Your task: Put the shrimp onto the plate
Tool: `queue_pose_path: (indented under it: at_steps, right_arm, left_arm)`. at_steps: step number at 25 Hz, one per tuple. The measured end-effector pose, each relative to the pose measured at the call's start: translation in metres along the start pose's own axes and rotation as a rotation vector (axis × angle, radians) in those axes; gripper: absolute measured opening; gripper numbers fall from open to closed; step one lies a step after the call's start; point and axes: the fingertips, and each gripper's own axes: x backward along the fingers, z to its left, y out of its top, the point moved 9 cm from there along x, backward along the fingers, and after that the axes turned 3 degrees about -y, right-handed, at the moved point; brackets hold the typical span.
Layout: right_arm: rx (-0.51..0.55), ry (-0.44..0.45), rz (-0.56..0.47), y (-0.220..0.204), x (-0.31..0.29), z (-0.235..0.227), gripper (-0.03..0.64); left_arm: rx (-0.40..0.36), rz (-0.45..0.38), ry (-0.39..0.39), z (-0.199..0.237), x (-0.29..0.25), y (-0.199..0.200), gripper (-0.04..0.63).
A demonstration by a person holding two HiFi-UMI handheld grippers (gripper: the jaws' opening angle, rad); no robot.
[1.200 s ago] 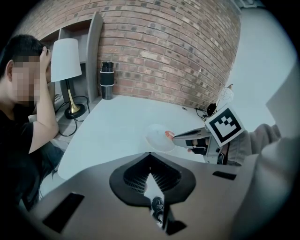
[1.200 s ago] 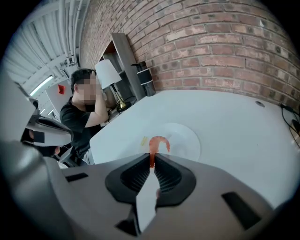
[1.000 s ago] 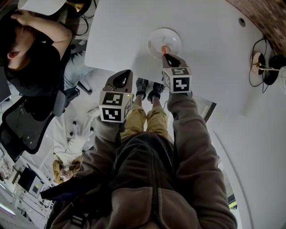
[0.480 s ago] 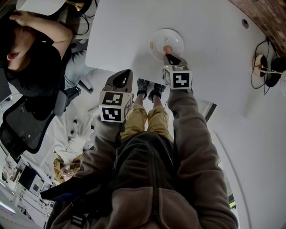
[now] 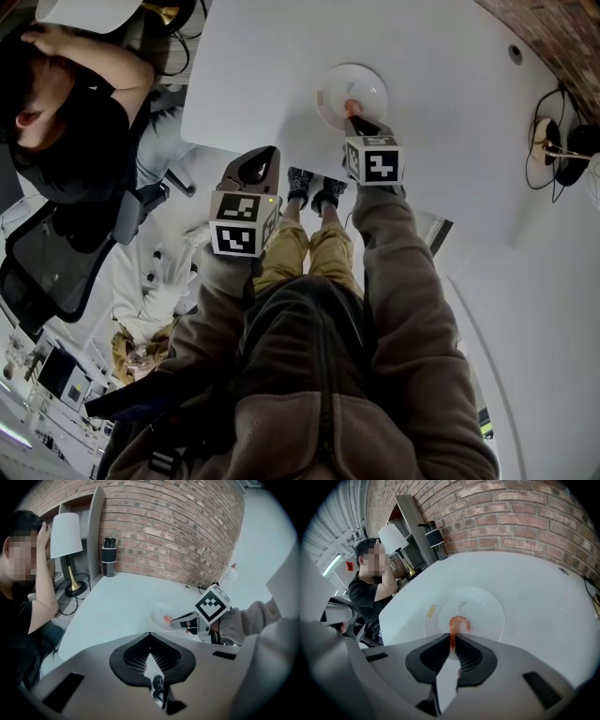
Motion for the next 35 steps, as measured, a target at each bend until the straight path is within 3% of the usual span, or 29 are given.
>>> queue_pose_path:
  at_steps: [27, 35]
  right_arm:
    - [0.02, -0.02, 0.011, 0.008, 0.005, 0.002, 0.027]
    - [0.022, -0.013, -0.064, 0.01, 0.021, 0.004, 0.026]
  left_arm:
    - [0.015, -0.01, 0.0, 0.001, 0.006, -0.005, 0.005]
    - [0.003, -0.032, 0.0, -0.003, 0.009, 0.002, 0.005]
